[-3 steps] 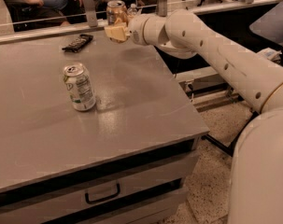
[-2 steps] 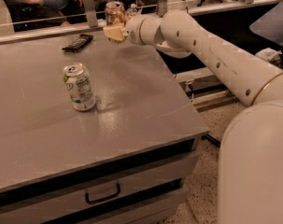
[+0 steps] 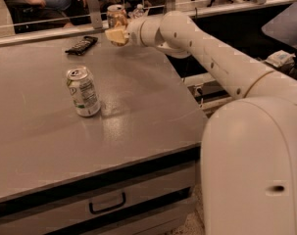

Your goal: Move orange can near rxbar chocolate

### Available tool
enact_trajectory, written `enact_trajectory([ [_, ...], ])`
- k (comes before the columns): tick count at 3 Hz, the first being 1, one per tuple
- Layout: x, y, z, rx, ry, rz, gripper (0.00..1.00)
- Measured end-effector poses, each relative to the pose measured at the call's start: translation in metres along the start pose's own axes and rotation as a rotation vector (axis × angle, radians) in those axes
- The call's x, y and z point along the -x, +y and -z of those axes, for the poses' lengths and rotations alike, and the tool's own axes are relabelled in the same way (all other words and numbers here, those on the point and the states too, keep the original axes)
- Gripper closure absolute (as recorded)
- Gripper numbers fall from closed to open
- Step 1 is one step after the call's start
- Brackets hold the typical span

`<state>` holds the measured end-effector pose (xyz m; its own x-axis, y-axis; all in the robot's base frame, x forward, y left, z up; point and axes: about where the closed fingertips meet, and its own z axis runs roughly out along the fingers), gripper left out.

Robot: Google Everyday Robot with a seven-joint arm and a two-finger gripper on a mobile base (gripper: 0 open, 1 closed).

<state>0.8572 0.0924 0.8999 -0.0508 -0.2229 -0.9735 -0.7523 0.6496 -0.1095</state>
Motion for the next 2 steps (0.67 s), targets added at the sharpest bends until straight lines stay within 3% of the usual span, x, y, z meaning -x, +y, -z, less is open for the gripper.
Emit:
enact_trajectory([
  [2,-0.013,-0.003,-0.044,0.037,0.020,0.042,0.98],
])
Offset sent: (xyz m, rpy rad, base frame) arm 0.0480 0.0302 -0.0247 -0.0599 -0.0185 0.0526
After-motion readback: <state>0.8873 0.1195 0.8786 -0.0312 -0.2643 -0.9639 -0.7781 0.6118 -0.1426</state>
